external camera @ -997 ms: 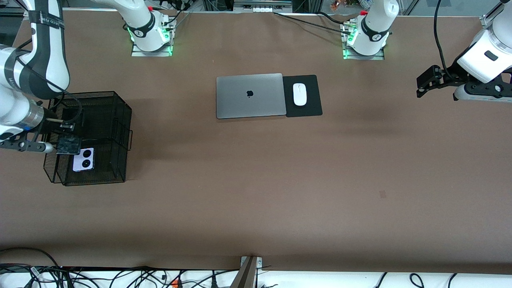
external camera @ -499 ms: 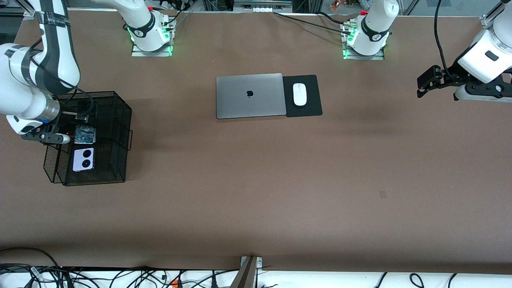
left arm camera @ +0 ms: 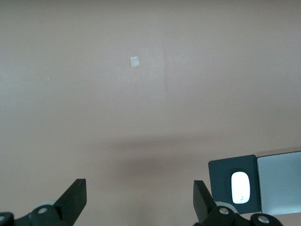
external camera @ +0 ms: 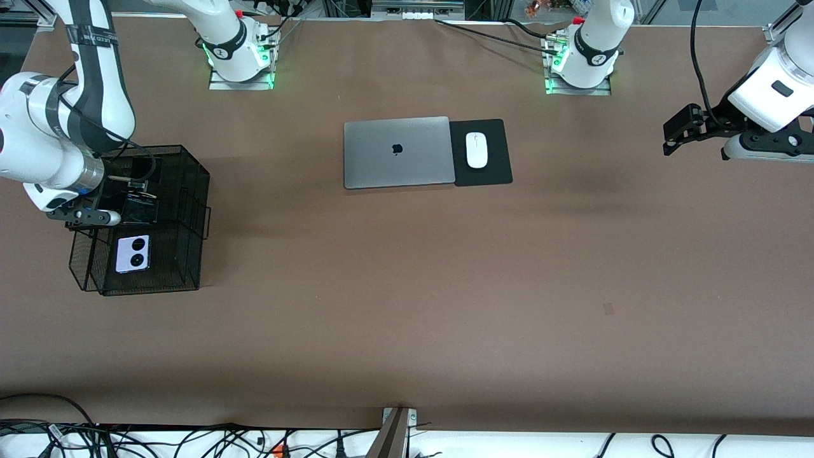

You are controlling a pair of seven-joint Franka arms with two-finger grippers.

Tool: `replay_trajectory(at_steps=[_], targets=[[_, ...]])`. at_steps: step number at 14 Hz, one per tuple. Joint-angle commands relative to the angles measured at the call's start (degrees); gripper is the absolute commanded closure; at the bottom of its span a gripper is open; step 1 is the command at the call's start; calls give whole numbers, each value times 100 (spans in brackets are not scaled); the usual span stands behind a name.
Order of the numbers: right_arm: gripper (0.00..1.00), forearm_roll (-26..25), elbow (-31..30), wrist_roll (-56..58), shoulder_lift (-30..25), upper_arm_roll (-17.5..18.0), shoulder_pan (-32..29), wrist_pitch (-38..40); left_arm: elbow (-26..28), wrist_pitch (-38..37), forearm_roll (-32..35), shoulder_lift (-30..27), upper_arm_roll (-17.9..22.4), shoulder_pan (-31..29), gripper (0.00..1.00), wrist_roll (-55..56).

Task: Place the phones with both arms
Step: 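Lower the slab phone into the basket and open the right gripper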

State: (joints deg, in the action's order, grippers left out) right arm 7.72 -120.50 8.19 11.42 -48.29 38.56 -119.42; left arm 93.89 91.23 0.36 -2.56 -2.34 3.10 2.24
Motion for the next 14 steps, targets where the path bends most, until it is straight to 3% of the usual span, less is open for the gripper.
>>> replay_trajectory(at_steps=[1, 14], targets=[[100, -69, -88, 34, -61, -23, 20, -204, 112, 79, -36, -122, -3, -38, 0, 22], [100, -34, -184, 25, 133, -22, 12, -134, 112, 71, -36, -122, -3, -47, 0, 22]])
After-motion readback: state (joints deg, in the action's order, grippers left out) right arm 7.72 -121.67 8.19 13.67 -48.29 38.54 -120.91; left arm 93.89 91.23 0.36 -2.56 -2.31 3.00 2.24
